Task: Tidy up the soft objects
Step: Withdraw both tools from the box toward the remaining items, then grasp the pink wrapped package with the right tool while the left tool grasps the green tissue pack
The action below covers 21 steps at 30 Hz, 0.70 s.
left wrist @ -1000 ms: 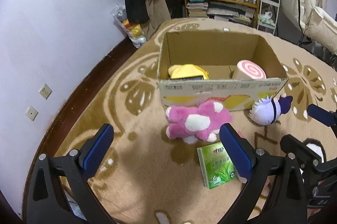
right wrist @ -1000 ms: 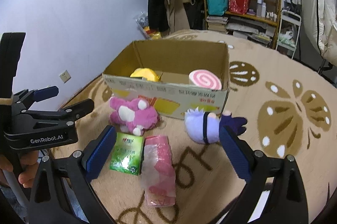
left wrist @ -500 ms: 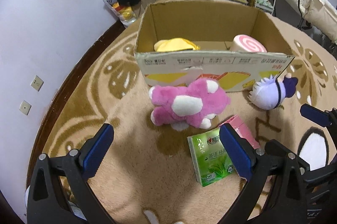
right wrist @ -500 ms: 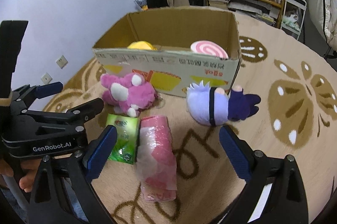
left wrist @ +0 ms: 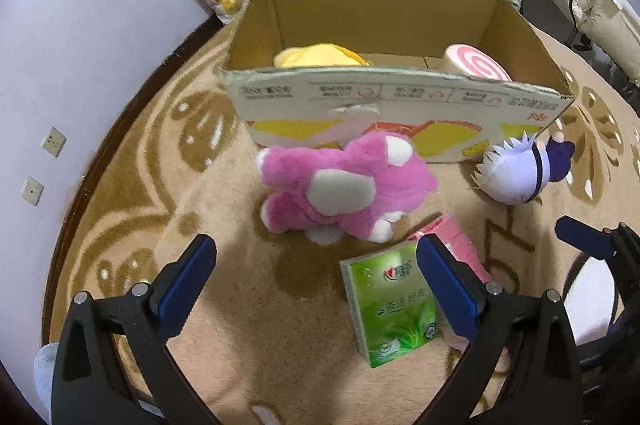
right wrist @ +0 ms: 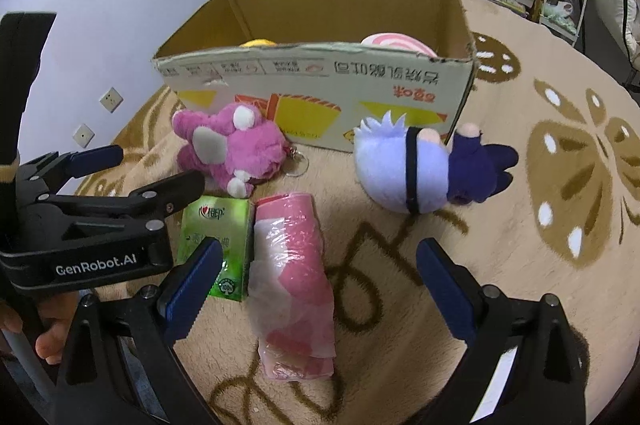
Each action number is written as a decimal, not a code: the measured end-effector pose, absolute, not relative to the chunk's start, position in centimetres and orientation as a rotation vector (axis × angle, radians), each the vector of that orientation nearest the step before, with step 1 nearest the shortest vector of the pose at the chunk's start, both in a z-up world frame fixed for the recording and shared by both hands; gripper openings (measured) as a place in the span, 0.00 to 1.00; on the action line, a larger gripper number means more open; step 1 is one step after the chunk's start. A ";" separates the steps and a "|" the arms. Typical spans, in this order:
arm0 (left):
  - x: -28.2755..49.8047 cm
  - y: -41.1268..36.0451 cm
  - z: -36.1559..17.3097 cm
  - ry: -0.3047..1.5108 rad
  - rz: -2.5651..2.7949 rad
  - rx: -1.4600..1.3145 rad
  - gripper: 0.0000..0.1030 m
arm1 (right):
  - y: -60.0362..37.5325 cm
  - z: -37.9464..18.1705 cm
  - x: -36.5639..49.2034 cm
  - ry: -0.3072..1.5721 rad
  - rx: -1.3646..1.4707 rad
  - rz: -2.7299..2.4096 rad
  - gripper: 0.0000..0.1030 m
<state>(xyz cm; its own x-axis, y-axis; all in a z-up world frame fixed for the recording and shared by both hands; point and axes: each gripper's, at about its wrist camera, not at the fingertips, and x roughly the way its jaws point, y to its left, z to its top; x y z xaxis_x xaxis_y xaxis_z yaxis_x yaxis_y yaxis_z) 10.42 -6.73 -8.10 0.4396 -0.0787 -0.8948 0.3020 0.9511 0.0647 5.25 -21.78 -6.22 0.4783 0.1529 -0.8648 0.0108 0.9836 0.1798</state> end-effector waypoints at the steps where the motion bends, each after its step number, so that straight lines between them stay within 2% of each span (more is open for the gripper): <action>1: 10.5 -6.8 -8.2 1.099 -0.244 0.226 0.97 | -21.7 -6.3 5.3 1.074 0.166 0.088 0.99; 18: 11.0 -9.4 -12.4 1.258 -0.310 0.243 0.95 | -20.8 -9.8 6.4 1.213 0.155 0.105 0.94; 20: 11.0 -9.6 -12.8 1.271 -0.306 0.258 0.87 | -20.6 -10.1 6.5 1.227 0.147 0.107 0.94; 21: 11.0 -9.7 -12.9 1.279 -0.306 0.256 0.87 | -20.5 -10.4 6.5 1.236 0.144 0.107 0.94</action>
<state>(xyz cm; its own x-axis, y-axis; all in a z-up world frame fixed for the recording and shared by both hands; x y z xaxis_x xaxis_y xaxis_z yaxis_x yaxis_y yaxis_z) 10.95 -9.66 -12.94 0.2572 -0.0814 -0.9629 0.3632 0.9315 0.0182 6.52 -20.52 -10.35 0.3255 0.1596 -0.9320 -0.0032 0.9858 0.1678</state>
